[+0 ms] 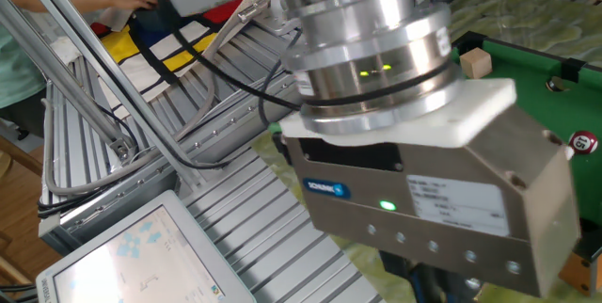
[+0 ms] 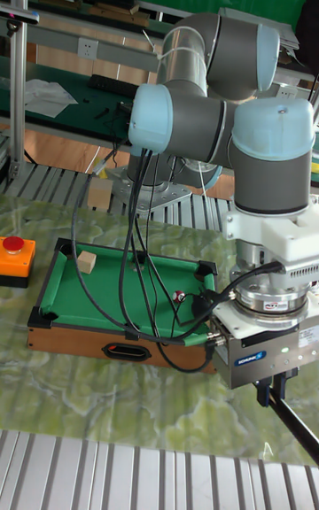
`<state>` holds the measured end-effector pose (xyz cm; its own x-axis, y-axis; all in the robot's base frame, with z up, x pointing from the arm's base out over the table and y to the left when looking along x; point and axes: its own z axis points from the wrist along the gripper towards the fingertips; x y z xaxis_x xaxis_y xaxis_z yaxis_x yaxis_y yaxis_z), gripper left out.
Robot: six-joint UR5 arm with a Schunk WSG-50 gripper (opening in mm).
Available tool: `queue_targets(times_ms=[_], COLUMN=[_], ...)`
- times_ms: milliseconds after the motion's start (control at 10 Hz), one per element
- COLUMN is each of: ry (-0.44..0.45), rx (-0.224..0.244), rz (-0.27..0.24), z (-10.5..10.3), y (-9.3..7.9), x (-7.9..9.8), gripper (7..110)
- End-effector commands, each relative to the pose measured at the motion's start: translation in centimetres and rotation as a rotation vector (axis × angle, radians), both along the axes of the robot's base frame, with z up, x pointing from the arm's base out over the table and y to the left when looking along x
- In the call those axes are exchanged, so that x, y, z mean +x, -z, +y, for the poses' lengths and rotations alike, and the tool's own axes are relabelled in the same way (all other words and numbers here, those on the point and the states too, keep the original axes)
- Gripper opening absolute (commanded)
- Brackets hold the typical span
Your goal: Hit the pool ball
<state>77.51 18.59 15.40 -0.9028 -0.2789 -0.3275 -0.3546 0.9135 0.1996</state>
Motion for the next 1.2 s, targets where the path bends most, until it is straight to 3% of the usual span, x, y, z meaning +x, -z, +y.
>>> queue_targets(times_ms=[0, 200, 400, 500, 600, 900, 1100], ry=[-0.007, -0.029, -0.047, -0.063, -0.080, -0.119, -0.129], rx=[0.017, -0.037, -0.049, -0.076, -0.133, -0.106, -0.129], rz=[-0.035, -0.009, 0.008, 0.017, 0.032, 0.034, 0.033], z=[2.2, 1.4, 1.3, 1.1, 0.7, 2.0, 1.4], y=[0.6, 2.6, 2.8, 2.7, 2.5, 1.6, 1.8], x=[-0.4, -1.2, -1.8, -2.1, -2.5, -2.4, -2.4], gripper=[7, 7, 7, 7, 7, 7, 7])
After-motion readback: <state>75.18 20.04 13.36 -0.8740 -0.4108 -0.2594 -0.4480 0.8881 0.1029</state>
